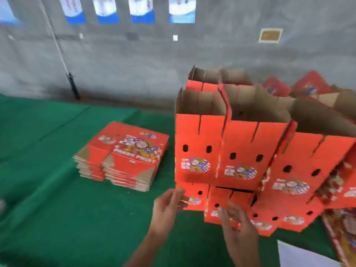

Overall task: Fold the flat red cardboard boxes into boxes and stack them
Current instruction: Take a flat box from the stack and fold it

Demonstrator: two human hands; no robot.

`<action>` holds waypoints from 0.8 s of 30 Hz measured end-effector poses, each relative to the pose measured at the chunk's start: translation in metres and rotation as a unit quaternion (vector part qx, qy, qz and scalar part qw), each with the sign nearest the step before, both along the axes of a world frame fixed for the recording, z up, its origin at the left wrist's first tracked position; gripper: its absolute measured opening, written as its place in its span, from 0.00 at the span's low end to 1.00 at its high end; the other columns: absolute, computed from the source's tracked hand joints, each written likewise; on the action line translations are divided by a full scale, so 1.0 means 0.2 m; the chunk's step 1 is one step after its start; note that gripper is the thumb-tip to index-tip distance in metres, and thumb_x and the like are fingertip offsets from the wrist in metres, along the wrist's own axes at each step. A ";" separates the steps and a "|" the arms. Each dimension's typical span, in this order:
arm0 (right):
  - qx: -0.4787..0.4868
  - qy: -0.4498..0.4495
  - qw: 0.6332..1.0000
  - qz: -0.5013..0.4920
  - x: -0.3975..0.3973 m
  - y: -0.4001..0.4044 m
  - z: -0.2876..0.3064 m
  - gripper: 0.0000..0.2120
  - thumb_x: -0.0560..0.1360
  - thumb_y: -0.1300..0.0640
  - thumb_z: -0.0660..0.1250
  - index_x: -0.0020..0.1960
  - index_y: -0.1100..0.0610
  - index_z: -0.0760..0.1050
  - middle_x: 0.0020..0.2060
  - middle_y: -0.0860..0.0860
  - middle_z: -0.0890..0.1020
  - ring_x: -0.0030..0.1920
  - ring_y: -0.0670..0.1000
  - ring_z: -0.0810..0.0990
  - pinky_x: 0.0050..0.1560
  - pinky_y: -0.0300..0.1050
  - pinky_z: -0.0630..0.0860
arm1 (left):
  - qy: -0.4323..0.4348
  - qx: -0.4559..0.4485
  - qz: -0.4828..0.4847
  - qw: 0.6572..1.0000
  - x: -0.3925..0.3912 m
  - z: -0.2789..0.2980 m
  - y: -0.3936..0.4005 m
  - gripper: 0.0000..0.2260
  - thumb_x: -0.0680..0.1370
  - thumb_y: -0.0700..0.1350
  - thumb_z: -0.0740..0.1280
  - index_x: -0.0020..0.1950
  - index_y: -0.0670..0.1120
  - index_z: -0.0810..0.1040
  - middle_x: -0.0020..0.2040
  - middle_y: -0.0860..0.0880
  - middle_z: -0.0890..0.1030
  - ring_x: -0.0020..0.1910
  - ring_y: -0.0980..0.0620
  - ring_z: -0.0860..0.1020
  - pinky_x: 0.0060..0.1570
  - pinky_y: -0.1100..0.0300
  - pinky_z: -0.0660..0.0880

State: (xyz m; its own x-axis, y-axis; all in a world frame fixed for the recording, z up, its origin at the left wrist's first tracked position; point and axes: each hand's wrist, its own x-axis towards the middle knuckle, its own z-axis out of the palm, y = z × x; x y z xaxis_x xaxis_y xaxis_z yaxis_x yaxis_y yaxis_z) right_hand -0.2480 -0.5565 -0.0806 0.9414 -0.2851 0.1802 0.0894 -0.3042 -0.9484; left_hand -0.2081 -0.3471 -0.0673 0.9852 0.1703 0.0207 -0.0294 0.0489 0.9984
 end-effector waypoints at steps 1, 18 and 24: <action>0.002 0.001 1.000 0.010 0.03 0.14 -0.01 0.19 0.70 0.35 0.70 0.58 0.40 0.78 0.46 0.34 0.84 0.51 0.33 0.80 0.54 0.48 0.77 | -0.001 0.002 0.016 1.000 0.00 -0.01 0.15 0.26 0.72 0.73 0.68 0.48 0.52 0.87 0.43 0.45 0.87 0.44 0.43 0.86 0.48 0.50 0.84; -0.036 0.078 0.987 0.132 0.78 1.51 -0.18 0.21 0.77 0.37 0.68 0.64 0.48 0.77 0.46 0.40 0.85 0.45 0.37 0.83 0.40 0.34 0.79 | 0.049 0.113 0.143 0.982 0.53 -0.18 1.48 0.14 0.78 0.60 0.71 0.51 0.50 0.83 0.43 0.50 0.86 0.45 0.50 0.85 0.48 0.49 0.83; -0.134 0.163 0.967 0.144 1.16 1.61 -0.42 0.19 0.80 0.47 0.70 0.66 0.55 0.75 0.55 0.50 0.84 0.46 0.46 0.83 0.43 0.41 0.81 | 0.112 0.328 0.204 0.916 0.84 -0.31 1.79 0.17 0.77 0.51 0.75 0.61 0.45 0.80 0.57 0.48 0.81 0.55 0.48 0.79 0.57 0.48 0.79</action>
State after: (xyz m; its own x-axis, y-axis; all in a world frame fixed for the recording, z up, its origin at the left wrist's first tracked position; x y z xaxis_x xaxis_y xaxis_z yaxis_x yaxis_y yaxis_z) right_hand -0.0153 -0.2340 -0.1654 0.9939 0.0137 -0.1092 -0.0837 -0.5506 -0.8305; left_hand -0.0399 0.0105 -0.1285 0.8348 0.5479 0.0543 0.2981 -0.5327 0.7920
